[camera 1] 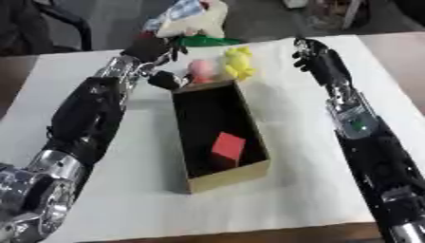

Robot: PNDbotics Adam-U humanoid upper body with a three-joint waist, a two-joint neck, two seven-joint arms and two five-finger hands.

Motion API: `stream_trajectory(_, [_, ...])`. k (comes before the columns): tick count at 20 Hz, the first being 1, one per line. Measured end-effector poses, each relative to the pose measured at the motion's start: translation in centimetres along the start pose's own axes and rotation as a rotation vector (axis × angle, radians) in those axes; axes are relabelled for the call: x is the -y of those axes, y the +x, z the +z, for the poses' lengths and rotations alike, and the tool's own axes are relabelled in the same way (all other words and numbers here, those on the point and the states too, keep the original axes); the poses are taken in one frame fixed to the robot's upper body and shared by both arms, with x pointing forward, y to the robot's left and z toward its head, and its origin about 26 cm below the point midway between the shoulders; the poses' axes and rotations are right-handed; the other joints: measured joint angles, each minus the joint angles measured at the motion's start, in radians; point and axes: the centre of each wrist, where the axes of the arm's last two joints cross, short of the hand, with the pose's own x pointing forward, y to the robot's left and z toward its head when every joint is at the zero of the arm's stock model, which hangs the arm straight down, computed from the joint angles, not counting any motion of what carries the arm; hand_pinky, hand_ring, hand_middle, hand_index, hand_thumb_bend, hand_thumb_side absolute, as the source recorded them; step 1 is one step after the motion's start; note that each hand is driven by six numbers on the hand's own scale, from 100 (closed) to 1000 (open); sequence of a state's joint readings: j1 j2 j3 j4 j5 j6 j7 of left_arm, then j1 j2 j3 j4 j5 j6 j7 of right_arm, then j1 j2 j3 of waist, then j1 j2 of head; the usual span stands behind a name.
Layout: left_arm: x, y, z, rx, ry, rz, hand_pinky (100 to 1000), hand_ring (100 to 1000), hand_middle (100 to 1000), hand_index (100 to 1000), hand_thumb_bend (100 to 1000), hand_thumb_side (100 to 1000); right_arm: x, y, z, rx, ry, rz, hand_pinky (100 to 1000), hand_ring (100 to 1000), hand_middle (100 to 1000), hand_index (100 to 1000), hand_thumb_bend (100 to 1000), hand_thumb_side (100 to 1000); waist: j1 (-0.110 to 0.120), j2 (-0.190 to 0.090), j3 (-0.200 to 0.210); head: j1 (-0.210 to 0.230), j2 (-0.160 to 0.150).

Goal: Pick up objects on the table and place them in the box.

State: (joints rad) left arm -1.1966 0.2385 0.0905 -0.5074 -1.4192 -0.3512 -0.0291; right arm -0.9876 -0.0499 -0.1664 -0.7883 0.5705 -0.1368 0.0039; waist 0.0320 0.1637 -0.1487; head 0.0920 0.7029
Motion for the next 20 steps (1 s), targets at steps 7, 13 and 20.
stream_trajectory(7, [-1.9,-0.9,0.1,-0.026,0.057,-0.040,615,613,602,849,799,705,-0.1,0.0,0.0,0.008,0.009,0.005,714,669,654,870,100,1000,0.012,-0.001,-0.025,0.004,-0.001])
stream_trajectory(13, [-2.8,-1.6,0.2,-0.062,0.079,-0.104,616,611,601,844,814,643,0.0,0.2,0.0,0.015,0.017,0.007,714,669,654,870,100,1000,0.018,0.021,-0.044,0.011,-0.010])
stream_trajectory(20, [-2.9,-1.9,0.3,-0.084,0.076,-0.154,609,604,596,836,758,620,0.1,0.3,-0.1,0.020,0.016,0.007,713,669,653,869,100,1000,0.025,0.044,-0.055,0.021,-0.010])
